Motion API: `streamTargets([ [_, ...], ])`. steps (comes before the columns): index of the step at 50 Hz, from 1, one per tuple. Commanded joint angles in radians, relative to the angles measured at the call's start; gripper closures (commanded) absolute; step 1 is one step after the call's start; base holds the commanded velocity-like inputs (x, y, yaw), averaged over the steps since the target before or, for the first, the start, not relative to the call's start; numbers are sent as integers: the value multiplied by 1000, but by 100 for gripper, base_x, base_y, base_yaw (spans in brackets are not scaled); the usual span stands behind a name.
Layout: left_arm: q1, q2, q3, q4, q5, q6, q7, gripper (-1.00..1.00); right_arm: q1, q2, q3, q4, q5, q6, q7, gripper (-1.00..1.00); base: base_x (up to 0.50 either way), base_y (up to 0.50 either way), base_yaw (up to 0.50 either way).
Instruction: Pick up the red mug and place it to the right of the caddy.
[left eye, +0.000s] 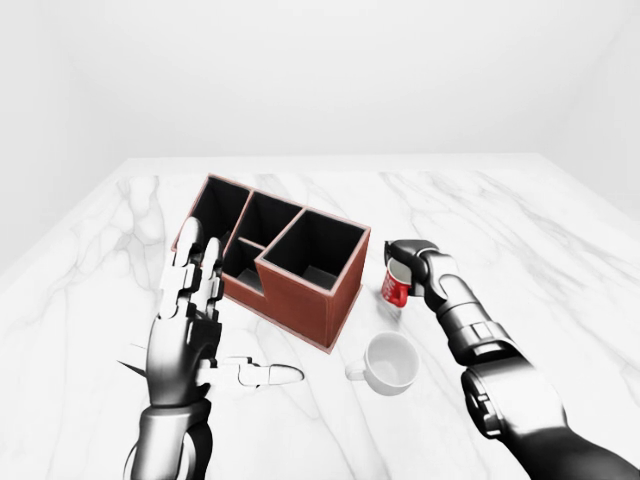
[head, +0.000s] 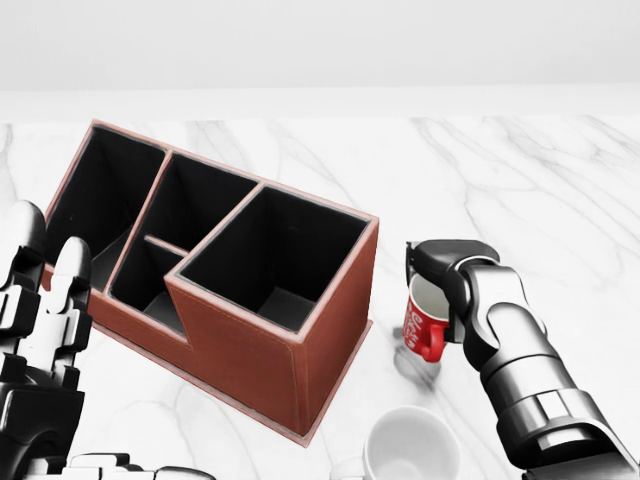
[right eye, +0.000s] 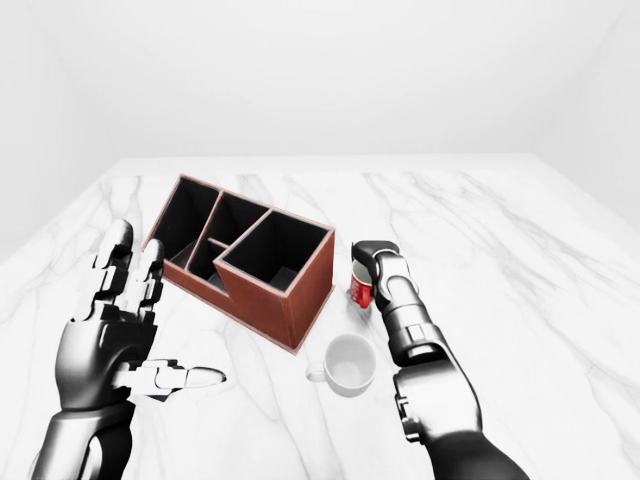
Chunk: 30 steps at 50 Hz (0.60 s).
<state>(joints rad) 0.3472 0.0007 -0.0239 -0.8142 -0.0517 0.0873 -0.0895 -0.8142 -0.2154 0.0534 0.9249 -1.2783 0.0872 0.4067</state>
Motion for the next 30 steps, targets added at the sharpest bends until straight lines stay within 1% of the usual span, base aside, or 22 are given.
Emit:
streamTargets([
  [1,-2,0,0,4,0,0,0,-100,-31,-2,10,75,63,0,-150,100,0,0,0],
  [6,0,0,2,0,0,0,0,-100,-42,-1,10,112,80,0,-190,100,0,0,0],
  [14,2,0,3,-8,-3,0,-1,-100,-30,-4,18,114,87,0,-197,100,0,0,0],
  [30,0,-5,15,-29,-8,0,-7,-100,-30,22,32,226,117,0,-284,100,0,0,0],
])
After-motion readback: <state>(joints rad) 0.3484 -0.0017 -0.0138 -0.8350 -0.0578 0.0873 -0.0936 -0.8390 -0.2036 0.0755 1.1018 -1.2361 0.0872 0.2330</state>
